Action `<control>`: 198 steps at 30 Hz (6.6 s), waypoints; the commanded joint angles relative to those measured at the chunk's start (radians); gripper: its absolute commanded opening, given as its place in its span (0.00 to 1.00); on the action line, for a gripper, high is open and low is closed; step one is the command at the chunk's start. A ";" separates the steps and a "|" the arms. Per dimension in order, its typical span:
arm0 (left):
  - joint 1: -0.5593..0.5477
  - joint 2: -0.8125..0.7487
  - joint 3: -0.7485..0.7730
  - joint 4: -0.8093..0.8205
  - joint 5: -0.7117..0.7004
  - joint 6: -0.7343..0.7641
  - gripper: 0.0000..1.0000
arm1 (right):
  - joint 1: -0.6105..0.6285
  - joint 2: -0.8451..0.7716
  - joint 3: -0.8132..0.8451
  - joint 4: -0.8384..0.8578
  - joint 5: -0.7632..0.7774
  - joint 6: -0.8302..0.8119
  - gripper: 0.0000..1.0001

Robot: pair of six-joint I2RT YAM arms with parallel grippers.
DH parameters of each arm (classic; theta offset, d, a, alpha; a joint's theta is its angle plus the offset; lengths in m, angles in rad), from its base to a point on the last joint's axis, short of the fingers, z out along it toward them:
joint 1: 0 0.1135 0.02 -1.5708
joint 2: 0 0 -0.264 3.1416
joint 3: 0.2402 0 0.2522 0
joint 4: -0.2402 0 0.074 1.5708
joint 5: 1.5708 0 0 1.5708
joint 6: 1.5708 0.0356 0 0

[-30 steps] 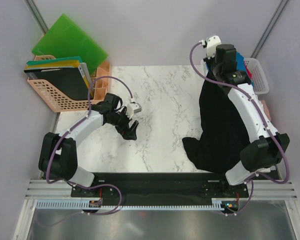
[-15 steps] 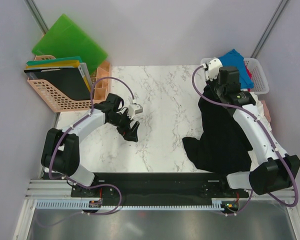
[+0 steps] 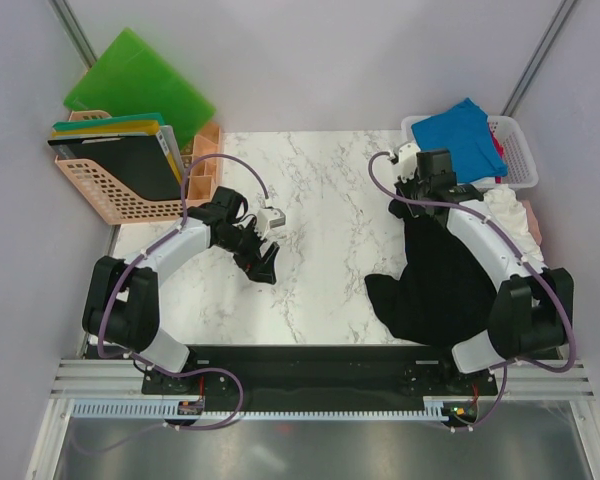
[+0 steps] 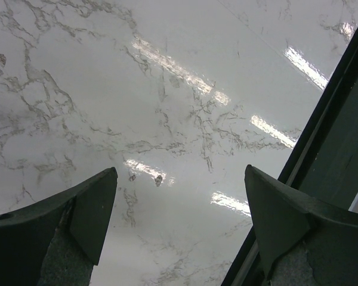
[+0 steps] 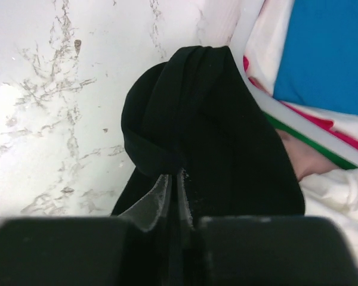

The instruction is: Fold and stack the t-shirts

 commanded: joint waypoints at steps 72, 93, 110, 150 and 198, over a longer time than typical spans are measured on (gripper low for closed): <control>-0.005 -0.005 0.030 -0.010 -0.015 0.019 0.93 | -0.333 -0.252 0.168 -0.446 -0.114 -0.170 0.66; -0.005 -0.081 0.005 0.040 -0.113 0.011 0.93 | -0.453 -0.497 -0.316 -0.597 -0.193 -0.326 0.81; 0.070 -0.338 -0.027 0.138 -0.450 0.077 0.96 | -1.060 -0.092 -0.272 -0.569 -0.442 -0.714 0.89; 0.071 -0.272 -0.003 0.120 -0.400 0.045 0.94 | -0.985 -0.080 0.027 -0.983 -0.667 -0.968 0.00; 0.074 -0.339 -0.098 0.132 -0.397 0.033 0.94 | 0.389 0.266 1.058 -0.393 -0.664 0.148 0.00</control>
